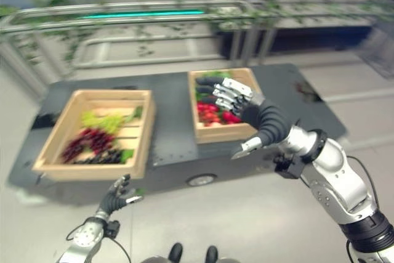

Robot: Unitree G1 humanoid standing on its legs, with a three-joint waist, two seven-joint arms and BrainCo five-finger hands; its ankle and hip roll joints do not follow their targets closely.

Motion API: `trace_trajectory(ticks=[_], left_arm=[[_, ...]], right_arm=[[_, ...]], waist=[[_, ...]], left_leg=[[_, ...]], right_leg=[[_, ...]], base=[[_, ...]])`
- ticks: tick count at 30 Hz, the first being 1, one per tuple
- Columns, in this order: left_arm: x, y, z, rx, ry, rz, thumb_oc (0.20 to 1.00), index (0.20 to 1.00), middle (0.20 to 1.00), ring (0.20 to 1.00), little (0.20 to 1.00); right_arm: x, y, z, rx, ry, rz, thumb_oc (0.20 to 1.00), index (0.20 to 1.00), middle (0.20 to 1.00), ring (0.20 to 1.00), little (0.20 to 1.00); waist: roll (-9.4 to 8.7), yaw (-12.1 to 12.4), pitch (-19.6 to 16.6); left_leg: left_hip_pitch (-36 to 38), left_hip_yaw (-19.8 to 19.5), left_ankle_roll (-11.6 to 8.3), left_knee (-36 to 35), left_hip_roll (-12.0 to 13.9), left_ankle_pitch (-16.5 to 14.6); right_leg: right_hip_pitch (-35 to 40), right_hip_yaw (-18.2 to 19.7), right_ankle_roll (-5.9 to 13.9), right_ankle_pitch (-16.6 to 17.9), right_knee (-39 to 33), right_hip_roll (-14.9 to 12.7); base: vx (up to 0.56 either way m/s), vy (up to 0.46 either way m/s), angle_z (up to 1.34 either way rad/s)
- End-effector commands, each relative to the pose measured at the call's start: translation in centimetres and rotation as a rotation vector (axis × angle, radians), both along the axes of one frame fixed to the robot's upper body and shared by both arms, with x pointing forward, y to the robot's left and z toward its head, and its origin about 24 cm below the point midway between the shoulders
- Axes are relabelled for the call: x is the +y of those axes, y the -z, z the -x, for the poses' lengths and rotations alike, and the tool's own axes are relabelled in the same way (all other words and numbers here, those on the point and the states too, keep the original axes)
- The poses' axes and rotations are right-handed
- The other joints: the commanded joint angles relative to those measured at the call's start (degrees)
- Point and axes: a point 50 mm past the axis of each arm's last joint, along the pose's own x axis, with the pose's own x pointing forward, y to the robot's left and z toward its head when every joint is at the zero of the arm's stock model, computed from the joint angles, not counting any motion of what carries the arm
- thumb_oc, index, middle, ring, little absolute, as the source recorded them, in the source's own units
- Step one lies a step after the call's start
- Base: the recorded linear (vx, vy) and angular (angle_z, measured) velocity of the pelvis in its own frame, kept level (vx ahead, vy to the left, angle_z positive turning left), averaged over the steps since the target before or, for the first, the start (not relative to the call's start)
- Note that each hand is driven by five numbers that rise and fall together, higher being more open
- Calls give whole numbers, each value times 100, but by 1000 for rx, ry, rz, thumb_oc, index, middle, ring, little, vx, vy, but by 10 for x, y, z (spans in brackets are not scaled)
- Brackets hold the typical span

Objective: Pick up the fruits from the basket on one side to the basket on the other side

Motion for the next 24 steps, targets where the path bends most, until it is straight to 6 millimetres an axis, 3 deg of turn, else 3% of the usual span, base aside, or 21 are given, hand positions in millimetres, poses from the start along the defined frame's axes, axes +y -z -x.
trace_trajectory(ticks=[1, 6, 11, 15, 24], left_arm=[[7, -23, -19, -120, 24, -26, 1000, 1000, 1000, 1000, 1000], [12, -16, -11, -80, 15, -37, 1000, 1000, 1000, 1000, 1000], [13, -15, -12, -69, 11, -35, 1000, 1000, 1000, 1000, 1000], [14, -12, -8, -56, -1, -36, 1000, 1000, 1000, 1000, 1000], [20, -8, -2, -40, -35, -54, 1000, 1000, 1000, 1000, 1000]], right_arm=[[-7, -19, 9, -102, 18, -122, 1000, 1000, 1000, 1000, 1000], [-5, -13, 9, -83, 11, -134, 1000, 1000, 1000, 1000, 1000], [-5, -14, 9, -92, 26, -138, 1000, 1000, 1000, 1000, 1000], [-3, -11, 6, -92, 44, -145, 1000, 1000, 1000, 1000, 1000], [6, -6, 3, -80, 27, -130, 1000, 1000, 1000, 1000, 1000]], waist=[[-286, -56, -79], [-268, -34, -223], [-262, -34, -280], [-240, -32, -334], [-106, -78, -314]], left_leg=[[46, 894, -210, 821, 140, -524], [184, 964, -273, 170, 450, -174], [254, 977, -278, -365, 496, 76], [350, 999, -187, -424, 385, -26], [493, 1386, 215, -291, -22, -435]], right_leg=[[-4, -112, 800, -351, 185, -375], [64, -317, 739, -375, 60, -275], [82, -463, 791, -304, -79, -287], [115, -409, 891, -219, -116, -392], [-179, 239, 1256, -27, 318, -902]], base=[[-78, -92, 77], [8, -35, 60], [16, 83, 27], [64, 167, 4], [58, 260, -40]])
